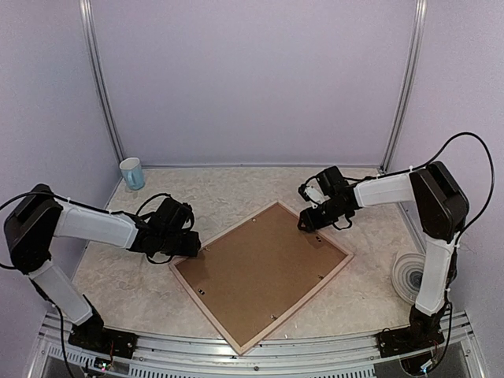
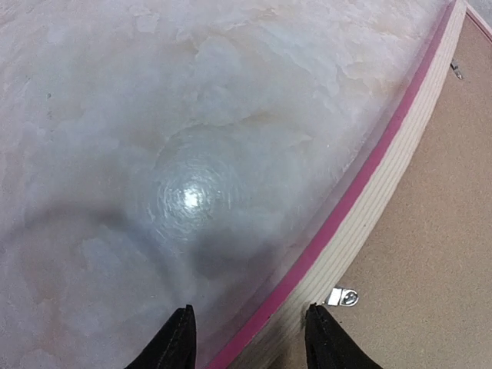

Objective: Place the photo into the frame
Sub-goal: Press the fastener onto the backboard, then hold the photo frame at the center of the board.

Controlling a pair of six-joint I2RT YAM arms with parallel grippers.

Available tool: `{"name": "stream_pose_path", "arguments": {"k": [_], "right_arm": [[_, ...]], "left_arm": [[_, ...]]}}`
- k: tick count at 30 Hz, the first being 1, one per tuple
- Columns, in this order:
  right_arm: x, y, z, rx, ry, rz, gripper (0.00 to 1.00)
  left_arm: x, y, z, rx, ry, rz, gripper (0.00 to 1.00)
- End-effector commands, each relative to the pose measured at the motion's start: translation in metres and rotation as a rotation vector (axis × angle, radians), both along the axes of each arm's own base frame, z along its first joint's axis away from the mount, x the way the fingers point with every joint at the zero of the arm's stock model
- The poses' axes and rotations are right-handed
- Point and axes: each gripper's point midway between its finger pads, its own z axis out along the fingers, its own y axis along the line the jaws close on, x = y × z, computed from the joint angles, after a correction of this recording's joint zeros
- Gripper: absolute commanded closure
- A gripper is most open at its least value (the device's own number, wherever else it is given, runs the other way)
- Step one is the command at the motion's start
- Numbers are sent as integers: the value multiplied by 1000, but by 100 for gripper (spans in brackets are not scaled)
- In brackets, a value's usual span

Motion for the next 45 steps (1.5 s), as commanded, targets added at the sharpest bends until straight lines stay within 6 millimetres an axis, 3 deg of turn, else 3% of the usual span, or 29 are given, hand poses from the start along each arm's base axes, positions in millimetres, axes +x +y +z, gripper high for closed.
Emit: {"name": "stream_pose_path", "arguments": {"k": [1,7,12,22,35,45], "right_arm": [[-2,-1,24,9,-11,-11,45],[-14,-7,28,12,1,-22,41],[-32,-20,29,-14,21,-28,38],[-59,-46,12,-99,68,-61,38],[-57,-56,1,-159,75,-86,48],[-57,-55,-13,-170,100,-78,54]], "left_arm": [[16,6,36,-52,-89,48,49],[30,-16,61,-79,-122,-32,42],[51,-44,66,-79,-122,-110,39],[72,-85,31,-53,-35,-256,39],[70,-89,-5,-44,24,-289,45],[66,-82,-16,-23,35,-283,46]]}}
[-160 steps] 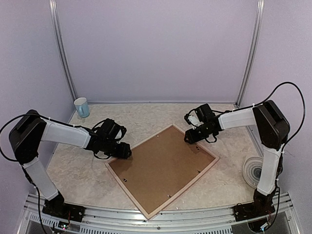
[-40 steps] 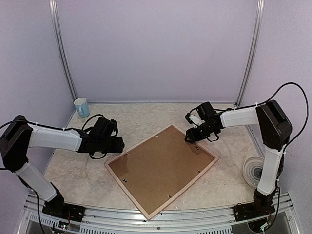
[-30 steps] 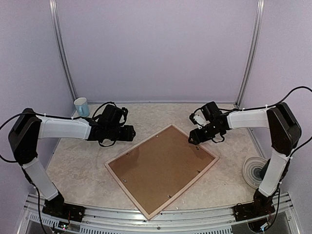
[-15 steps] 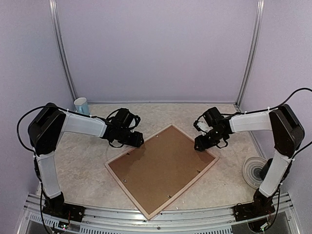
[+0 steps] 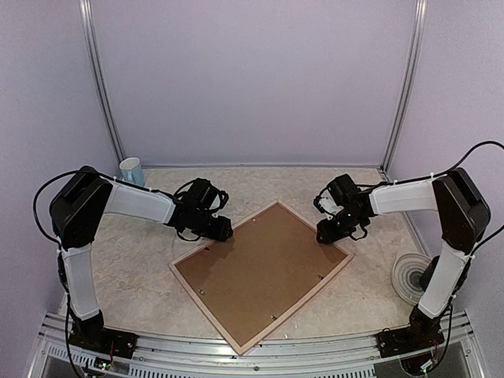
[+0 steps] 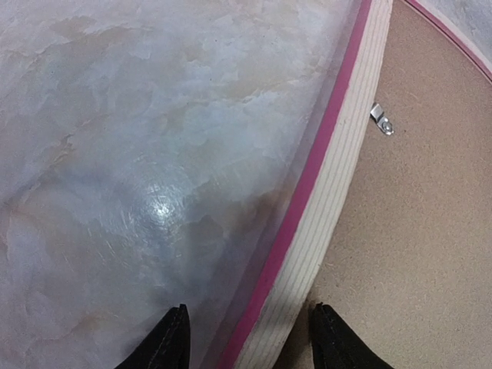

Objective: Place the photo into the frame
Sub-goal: Hold the photo frame at the center of the board.

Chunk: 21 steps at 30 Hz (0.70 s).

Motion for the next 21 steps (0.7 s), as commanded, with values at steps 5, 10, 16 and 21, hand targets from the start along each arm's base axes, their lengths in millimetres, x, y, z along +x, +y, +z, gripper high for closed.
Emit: {"name": "stream_pose_path", "arguments": {"k": [5,10,16,21], "right_arm": [[-3,-3,-18,-31,38,-2,62],[-2,-4,-19,-37,35,-3,67],[-2,-7,-25,-51,35,-4,81],[-1,-5,-28,-40,24,-4,87]], "left_arm": [[-1,4,-9,11,-3,-8,47],[-1,6,-11,17,-2,-6,48],[-2,5,-13,8,-1,-11,51],[-3,3,-15,2,2,-23,52]]}}
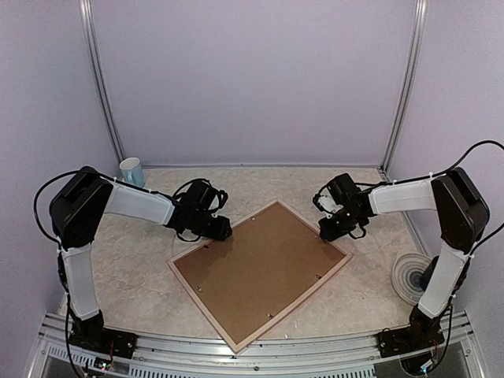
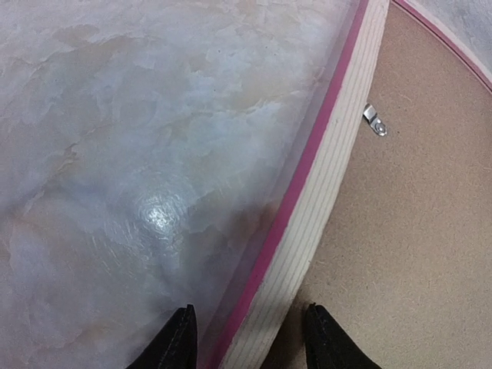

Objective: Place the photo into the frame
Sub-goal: Hold the photo frame at the center of the board.

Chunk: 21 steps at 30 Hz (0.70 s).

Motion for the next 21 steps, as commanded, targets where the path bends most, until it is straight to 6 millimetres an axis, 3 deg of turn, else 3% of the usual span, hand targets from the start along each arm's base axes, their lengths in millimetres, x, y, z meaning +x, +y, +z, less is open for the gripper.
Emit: {"name": "stream_pose_path", "arguments": {"k": [1,5,8,13,16,19,21], "right_arm": [[-12,-2,-29,-3,71,-17,87],[-13,1,-28,11,76,-13,87],[-13,1,-23,21,73,-21,86],[-12,1,-15,50,67,-74,90],[-12,4,-13,88,65,-103,94],[-12,6,-15,117,69,-128,96],[-13,5,-18,128,71,-152,98]], "left_arm": [[-6,3,-15,21,25,-25,52],[-4,4,-10,18,9,-13,51],[2,10,5,24,-34,33,45],[7,23,58,-9,-130,124,39],[-5,33,90,-42,-173,168,34],[-25,44,106,-53,-183,210,31],[-40,55,102,-47,-153,239,30]]}}
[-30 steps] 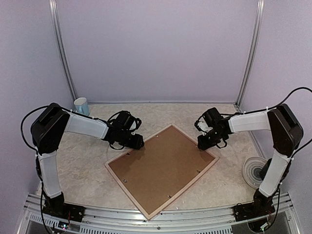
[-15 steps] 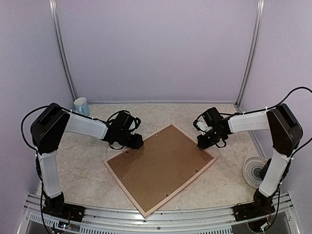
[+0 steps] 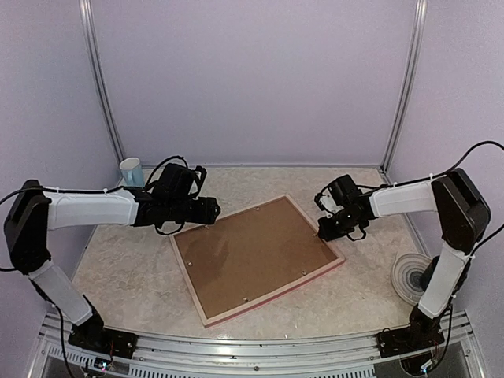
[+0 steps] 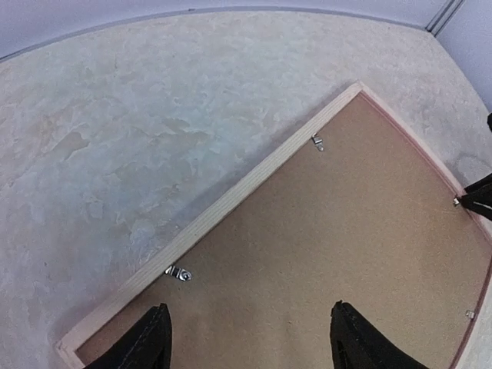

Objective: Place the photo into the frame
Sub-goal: Hold the photo frame at the center of the board, then press the fastener onto the backboard.

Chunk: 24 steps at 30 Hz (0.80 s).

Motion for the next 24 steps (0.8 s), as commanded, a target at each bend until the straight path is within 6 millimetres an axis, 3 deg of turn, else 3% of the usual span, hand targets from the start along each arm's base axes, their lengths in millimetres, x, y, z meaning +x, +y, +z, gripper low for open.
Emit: {"name": "stream_pose_path", "arguments": {"k": [1,6,12,24], "right_arm": [[-13,-3,-19,49,69,-98,99],[-18,-5,-19,100,58,-155,100],[-22,-10,-16,144,39,-224,100],[-28,-13,-20,151,35,-227,100]], "left_arm": [[-32,27,-6,11,54,98,30],[-57,61,-32,48,125,162,30],[-60,86,-61,67,196,208,31],[-39,84,-92,58,245,217,37]]}}
